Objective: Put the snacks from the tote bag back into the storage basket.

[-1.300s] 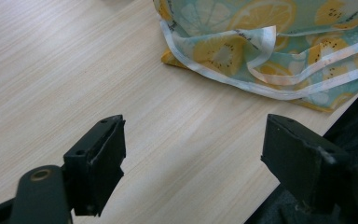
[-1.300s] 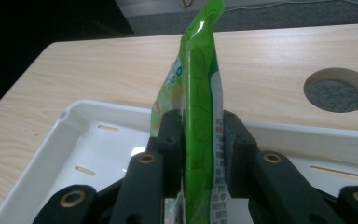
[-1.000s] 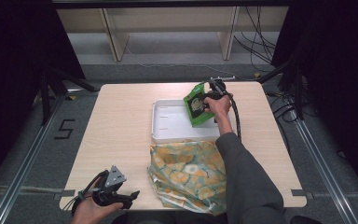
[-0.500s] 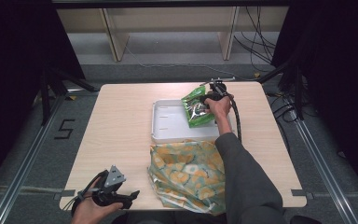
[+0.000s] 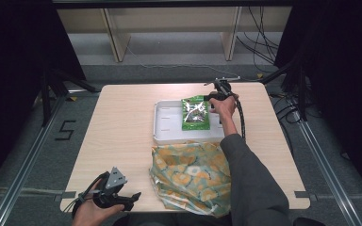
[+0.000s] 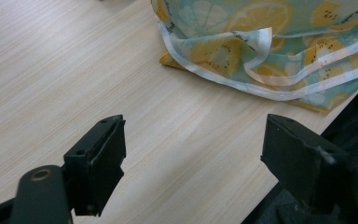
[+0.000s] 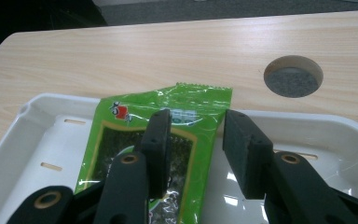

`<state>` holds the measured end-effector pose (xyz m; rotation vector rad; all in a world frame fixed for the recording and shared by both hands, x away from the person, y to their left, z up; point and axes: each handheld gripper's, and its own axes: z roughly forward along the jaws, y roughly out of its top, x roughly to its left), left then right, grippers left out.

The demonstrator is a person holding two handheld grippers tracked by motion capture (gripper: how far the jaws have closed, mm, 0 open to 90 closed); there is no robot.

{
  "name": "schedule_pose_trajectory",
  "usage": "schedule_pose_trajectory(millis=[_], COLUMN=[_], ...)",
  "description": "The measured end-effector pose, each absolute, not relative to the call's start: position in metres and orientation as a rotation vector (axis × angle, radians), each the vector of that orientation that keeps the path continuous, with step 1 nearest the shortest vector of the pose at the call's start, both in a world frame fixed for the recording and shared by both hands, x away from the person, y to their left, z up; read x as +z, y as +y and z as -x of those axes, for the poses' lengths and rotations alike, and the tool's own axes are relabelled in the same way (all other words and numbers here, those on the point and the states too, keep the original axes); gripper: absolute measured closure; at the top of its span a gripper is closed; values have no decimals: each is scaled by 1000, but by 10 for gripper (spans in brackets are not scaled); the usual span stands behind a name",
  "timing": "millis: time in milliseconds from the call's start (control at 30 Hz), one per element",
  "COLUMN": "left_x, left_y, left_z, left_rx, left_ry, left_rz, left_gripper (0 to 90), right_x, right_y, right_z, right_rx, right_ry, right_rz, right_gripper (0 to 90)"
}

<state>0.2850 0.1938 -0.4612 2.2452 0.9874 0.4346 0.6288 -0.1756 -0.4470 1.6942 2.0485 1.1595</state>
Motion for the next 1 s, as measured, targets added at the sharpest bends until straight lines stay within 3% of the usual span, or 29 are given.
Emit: schedule_pose_trajectory(millis=[367,433,500,1000], left_x=[-460,-461,-461,-461], left_y=[196,195,195,196], left_z=[-286,-285,-285,-287], left_rx=[438,426,427,441], left_ry=[975,997,996,989], left_rz=[-2265,-2248,-2251,-2240], left_gripper=[211,211,211,211], right_x=[-441,-435,-437,-422], right_y=[-178,-172,-180,-191], right_z=[-624,-619,-622,-603], right_rx=[1140,1129,1122,1149], right_ry=[2092,2082,2138,2208], right_rz=[-1634,-1761,-1595,-1542], right_gripper=[596,590,580,534])
